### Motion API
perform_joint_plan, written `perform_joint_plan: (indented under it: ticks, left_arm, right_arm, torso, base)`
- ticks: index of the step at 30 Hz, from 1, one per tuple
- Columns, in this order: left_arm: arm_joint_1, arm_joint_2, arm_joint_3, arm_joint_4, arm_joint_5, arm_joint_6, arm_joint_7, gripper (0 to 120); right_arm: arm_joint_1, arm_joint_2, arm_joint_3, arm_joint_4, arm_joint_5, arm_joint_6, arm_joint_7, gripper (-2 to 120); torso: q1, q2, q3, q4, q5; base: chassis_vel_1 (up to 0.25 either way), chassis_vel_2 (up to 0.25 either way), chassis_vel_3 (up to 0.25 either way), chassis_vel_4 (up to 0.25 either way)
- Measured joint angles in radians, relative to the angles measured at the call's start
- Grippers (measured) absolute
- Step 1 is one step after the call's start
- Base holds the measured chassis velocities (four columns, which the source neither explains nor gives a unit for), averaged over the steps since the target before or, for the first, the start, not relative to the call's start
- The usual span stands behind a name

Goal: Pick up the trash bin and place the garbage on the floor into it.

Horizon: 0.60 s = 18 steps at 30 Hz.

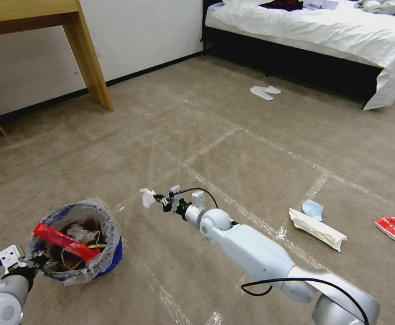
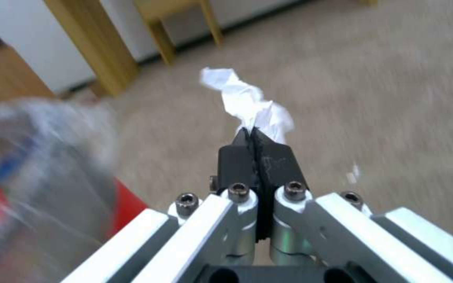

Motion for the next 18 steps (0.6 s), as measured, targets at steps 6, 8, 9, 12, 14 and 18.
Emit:
perform_joint_plan:
  ticks: [6,8,9,12,14,18]
  left_arm:
    - [0.000,0.007,-0.001,0.003,-0.001,0.000,0.001,0]
    - [-0.004,0.008,-0.007,0.005,-0.008,0.000,0.002,0]
    - [-0.005,0.006,-0.010,0.003,-0.011,0.000,0.002,0]
    - [-0.006,0.003,-0.014,-0.005,-0.018,0.000,0.002,0]
    - [-0.008,0.002,-0.016,-0.008,-0.020,0.000,0.002,0]
    - [-0.012,0.001,-0.019,-0.009,-0.026,0.000,0.001,0]
  right_arm:
    - [0.009,-0.038,0.006,0.104,0.022,0.008,0.001,0]
    - [0.044,-0.075,-0.003,0.203,0.064,0.007,-0.007,0]
    - [0.064,-0.086,-0.020,0.237,0.084,0.005,-0.010,0]
    - [0.109,-0.103,-0.059,0.310,0.133,-0.010,-0.007,0]
    - [0.147,-0.109,-0.093,0.353,0.160,-0.023,0.002,0]
    - [0.212,-0.109,-0.155,0.396,0.200,-0.044,0.020,0]
  torso:
    - [0.000,0.000,0.000,0.0000,0.0001]
    - [0.000,0.000,0.000,-0.0001,0.0000]
    - [0.000,0.000,0.000,0.0000,0.0000]
    - [0.000,0.000,0.000,0.0000,-0.0001]
    - [0.000,0.000,0.000,-0.0001,-0.0001]
    - [0.000,0.000,0.000,0.0001,-0.0002]
  base:
    - [0.000,0.000,0.000,0.000]
    - [0.000,0.000,0.000,0.000]
    - [0.000,0.000,0.000,0.000]
    - [0.000,0.000,0.000,0.000]
    - [0.000,0.000,0.000,0.000]
    - [0.000,0.000,0.000,0.000]
